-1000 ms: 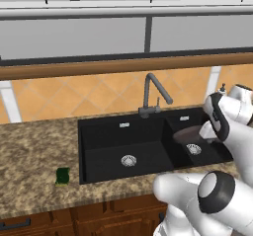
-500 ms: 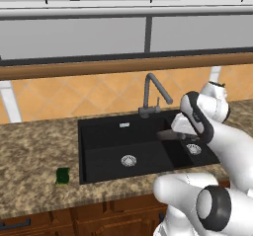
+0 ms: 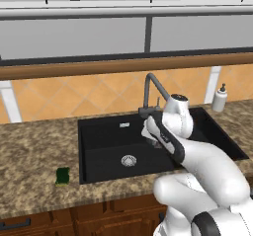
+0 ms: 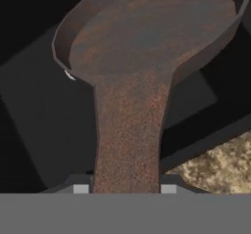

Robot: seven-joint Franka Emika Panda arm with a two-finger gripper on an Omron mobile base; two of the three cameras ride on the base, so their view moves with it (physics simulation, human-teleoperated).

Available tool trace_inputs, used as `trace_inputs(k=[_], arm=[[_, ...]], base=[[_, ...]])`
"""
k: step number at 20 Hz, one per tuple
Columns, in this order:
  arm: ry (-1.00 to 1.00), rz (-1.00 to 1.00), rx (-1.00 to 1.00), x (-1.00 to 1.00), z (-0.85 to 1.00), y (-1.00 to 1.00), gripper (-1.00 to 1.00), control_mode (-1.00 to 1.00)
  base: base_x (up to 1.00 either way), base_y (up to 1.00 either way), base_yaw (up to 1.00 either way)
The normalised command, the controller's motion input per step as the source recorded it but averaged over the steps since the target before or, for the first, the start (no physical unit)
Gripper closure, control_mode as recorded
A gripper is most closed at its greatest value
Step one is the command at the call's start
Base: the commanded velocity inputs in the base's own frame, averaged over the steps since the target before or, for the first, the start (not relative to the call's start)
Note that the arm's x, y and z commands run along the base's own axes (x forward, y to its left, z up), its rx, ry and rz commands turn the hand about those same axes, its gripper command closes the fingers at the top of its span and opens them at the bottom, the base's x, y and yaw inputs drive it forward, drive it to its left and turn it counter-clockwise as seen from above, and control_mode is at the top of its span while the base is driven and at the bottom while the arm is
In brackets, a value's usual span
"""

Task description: Pick the pan and sponge and place them into the sink. Then turn on the water.

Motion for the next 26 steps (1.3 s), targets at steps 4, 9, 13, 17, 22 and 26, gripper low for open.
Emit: trace_inputs(k=[4, 9, 13, 17, 22, 26], arm=[[0.08, -0.39, 0.0, 0.09, -0.21, 1.0, 1.0, -1.0], [0.02, -0.37, 0.0, 0.26, -0.02, 1.0, 1.0, -1.0], [0.02, -0.31, -0.04, 0.52, 0.0, 0.97, 1.0, -1.0], [0.05, -0.15, 0.0, 0.68, 0.0, 0.27, 1.0, -1.0], [0.08, -0.04, 0.03, 0.68, 0.0, -0.07, 1.0, -1.0], [0.07, -0.08, 0.01, 0.34, -0.05, -0.12, 1.0, -1.0]], base=[[0.0, 0.0, 0.0], [0.0, 0.0, 0.0], [0.0, 0.0, 0.0], [0.0, 0.0, 0.0], [0.0, 0.0, 0.0], [0.0, 0.0, 0.0]])
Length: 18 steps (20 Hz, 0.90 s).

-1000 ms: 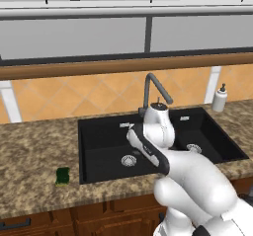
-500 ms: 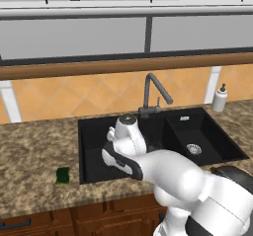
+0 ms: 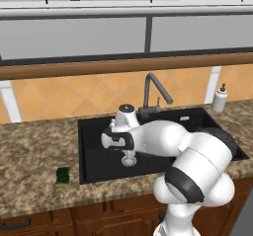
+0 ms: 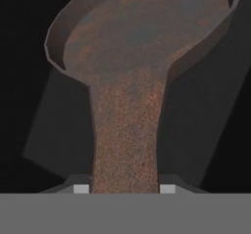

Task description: Pick the pan and sponge and place them into the sink. Then turn on the water.

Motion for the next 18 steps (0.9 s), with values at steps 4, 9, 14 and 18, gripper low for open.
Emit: trace_inputs(k=[4, 9, 14, 18], arm=[[0.02, -0.21, 0.0, 0.1, -0.17, 0.0, 1.0, -1.0], [0.0, -0.31, 0.0, 0.0, -0.22, -0.07, 1.0, -1.0], [0.02, -0.18, 0.0, 0.11, -0.02, -0.24, 1.0, -1.0], [0.02, 0.0, 0.01, 0.43, -0.17, -0.1, 1.0, -1.0]], base=[[0.0, 0.0, 0.0], [0.0, 0.0, 0.0], [0.0, 0.0, 0.0], [0.0, 0.0, 0.0]])
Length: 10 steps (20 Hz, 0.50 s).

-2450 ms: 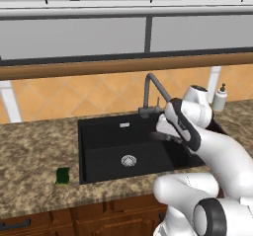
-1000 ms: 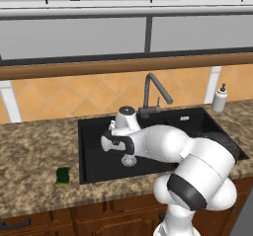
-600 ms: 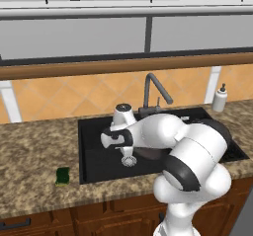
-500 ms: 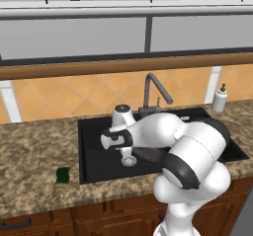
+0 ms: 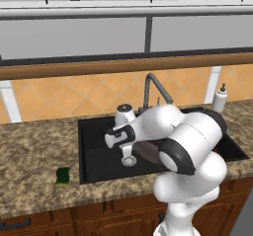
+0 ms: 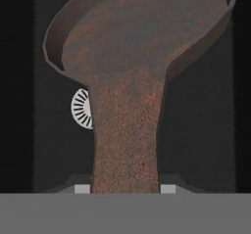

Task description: Pick the pan and sponge and place them into the sink. Then turn on the water.

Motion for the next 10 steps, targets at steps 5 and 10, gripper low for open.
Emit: trace_inputs(k=[5, 10], arm=[[-0.01, 0.0, 0.0, 0.31, -0.54, -0.03, 1.0, -1.0], [-0.01, 0.0, 0.0, 0.21, -0.4, 0.0, 1.0, -1.0]], base=[[0.0, 0.0, 0.0], [0.0, 0.0, 0.0]])
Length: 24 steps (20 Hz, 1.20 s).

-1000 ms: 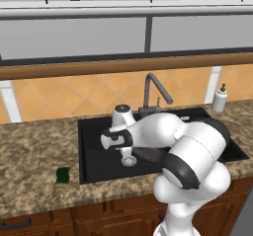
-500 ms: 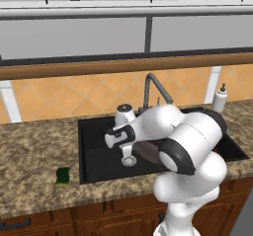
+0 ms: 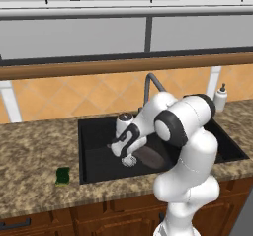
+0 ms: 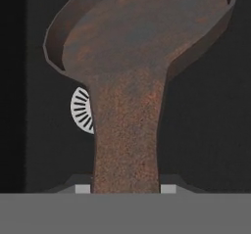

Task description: Pick the pan and sponge and place them into the sink. Then turn on the water.

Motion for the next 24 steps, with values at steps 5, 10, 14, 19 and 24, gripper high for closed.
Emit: trace_inputs(k=[5, 10, 14, 19, 24], arm=[[0.0, 0.0, 0.05, 0.22, -0.41, 0.0, 1.0, -1.0], [0.0, 0.0, 0.03, 0.24, -0.44, 0.03, 1.0, -1.0], [0.0, 0.0, 0.0, 0.25, -0.48, 0.14, 1.0, -1.0], [0.0, -0.01, 0.0, 0.15, -0.45, 0.36, 1.0, -1.0], [0.03, -0.02, 0.0, 0.04, -0.44, 0.38, 1.0, -1.0]], base=[[0.0, 0.0, 0.0], [0.0, 0.0, 0.0], [0.0, 0.0, 0.0], [0.0, 0.0, 0.0], [0.0, 0.0, 0.0]])
